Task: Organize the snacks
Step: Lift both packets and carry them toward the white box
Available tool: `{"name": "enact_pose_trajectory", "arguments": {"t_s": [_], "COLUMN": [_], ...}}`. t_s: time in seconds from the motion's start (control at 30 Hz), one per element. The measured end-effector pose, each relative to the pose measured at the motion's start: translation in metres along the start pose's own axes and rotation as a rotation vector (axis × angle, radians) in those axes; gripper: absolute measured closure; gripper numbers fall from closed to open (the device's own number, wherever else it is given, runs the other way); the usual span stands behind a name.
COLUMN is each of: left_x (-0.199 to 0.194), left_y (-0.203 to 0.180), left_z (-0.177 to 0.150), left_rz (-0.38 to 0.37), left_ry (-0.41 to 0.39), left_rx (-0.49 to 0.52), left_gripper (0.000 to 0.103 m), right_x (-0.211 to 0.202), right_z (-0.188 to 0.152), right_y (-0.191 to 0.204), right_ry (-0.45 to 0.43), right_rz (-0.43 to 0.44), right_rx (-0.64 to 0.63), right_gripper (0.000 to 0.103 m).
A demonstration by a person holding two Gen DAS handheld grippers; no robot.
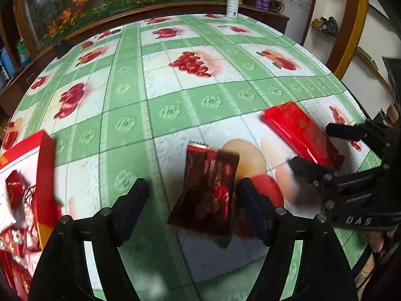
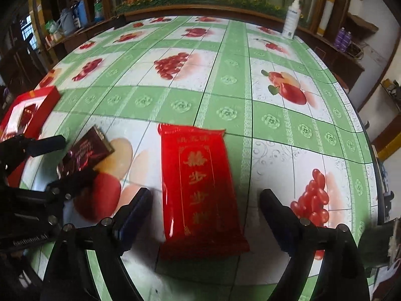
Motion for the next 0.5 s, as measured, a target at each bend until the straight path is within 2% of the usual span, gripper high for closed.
{"name": "enact_pose_trajectory", "arguments": {"t_s": [0.07,0.1,0.13,0.2,0.37,0.5], "left_x": [0.000,-0.001,-0.002,-0.006,-0.013,-0.022], "left_y": [0.000,0.001,0.001,-0.001,-0.008,-0.003], "left_z": [0.001,0.001,0.001,0.001,-0.008,-0.017], "left_rz": [-0.006,-0.006,-0.008,-0.027,-0.032,-0.030], "left_ry": [-0.003,-0.005,-0.009,-0.026,-0.027,-0.024], "left_rx": [-0.002,-0.007,-0.009,-0.003,0.010,-0.018], "left_gripper": [0.029,0.032,0.048,0.067,0.068,0.068], "right_x": [0.000,-0.002,-0.006,-0.007,-0.010,-0.015], "right_z": [0.000,-0.001,-0.001,-0.001,-0.003,-0.005], "right_y": [0.002,0.004,0.007,0.009,0.008,0.014], "right_ry": [-0.006,-0.009,-0.017,-0.011,-0.021,-0.017], "right_rz": [0.020,0.040,0.032,0.032,0.075,0.204], "right_rx": [0.015,0.014,-0.002,0.006,0.054,0.113], "right_gripper": [0.023,0.043,0.051,0.051,0.051,0.052]}}
Point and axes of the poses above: each gripper's, at about its wrist camera, not at the fingertips, and x roughly the way its jaws point, y to its left, z to its top, the point moved 6 cm from there along x, roughly the way its jaws point, and after that the axes turned 3 degrees about z, right-handed, at the moved point
